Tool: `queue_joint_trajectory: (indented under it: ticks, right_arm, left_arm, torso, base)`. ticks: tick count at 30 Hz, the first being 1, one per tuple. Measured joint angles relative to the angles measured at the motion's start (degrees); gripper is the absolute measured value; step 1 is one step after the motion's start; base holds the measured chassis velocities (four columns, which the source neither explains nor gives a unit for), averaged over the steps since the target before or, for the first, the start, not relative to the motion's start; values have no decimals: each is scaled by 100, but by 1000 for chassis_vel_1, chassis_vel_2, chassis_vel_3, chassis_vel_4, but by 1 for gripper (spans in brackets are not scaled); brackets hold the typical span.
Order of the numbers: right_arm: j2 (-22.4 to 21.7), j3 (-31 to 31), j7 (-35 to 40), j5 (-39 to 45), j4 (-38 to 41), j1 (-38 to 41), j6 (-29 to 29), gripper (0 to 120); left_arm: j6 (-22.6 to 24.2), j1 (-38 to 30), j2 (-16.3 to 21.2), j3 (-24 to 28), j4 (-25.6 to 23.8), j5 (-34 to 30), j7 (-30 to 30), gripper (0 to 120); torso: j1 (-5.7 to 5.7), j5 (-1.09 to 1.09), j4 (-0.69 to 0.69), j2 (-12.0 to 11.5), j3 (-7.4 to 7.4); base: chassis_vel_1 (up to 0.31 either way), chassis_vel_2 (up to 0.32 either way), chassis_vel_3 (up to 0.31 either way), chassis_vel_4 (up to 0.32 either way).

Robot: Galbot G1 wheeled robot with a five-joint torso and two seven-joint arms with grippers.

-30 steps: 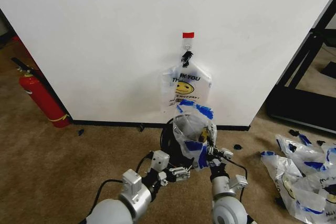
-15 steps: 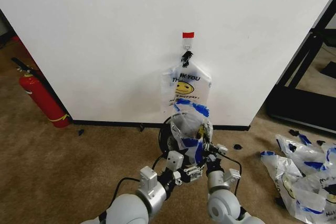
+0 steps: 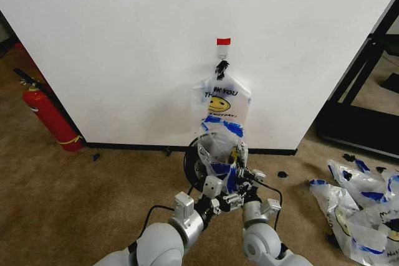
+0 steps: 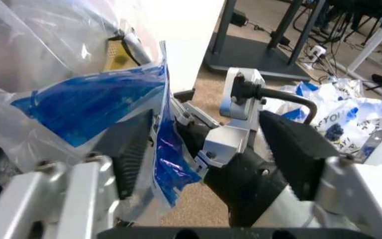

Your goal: Pick up the garbage bag from the wall and place it over the trash bin.

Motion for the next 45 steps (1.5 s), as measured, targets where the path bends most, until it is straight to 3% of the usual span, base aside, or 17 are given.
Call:
queue_joint_trajectory:
  ticks: [1,9,12,16,33,45]
  right_arm:
    - [4,1,0,0,16,-12,-2,1]
    - [3,14,0,-7,38,-27,-11,1]
    - [-6,34,17,17,57,-28,-25,1]
    - [-4,36,27,73,68,-27,-35,1]
    - [74,481,195,1042,365,89,-202,1]
    - [111,704,290,1574,717,159,-331,1]
  left_arm:
    - [7,-31,-13,12,23,-28,1,54]
    - [15,-83,-68,42,97,-49,14,30]
    - [-27,-80,-15,16,98,-47,49,7]
    - [-51,-80,-6,-7,101,-43,81,0]
    - [-289,483,436,-626,-222,0,474,0]
    - [-397,822,516,-836,-247,221,715,0]
  torso:
    - [0,0,0,0,0]
    - [0,0,0,0,0]
    - [0,0,0,0,0]
    - [0,0,0,0,0]
    - [0,-1,0,0,0]
    - [0,0,0,0,0]
  base:
    - [0,0,0,0]
    - [0,0,0,0]
    - [0,0,0,0]
    - [0,0,0,0]
    - [0,0,0,0]
    - [0,0,0,0]
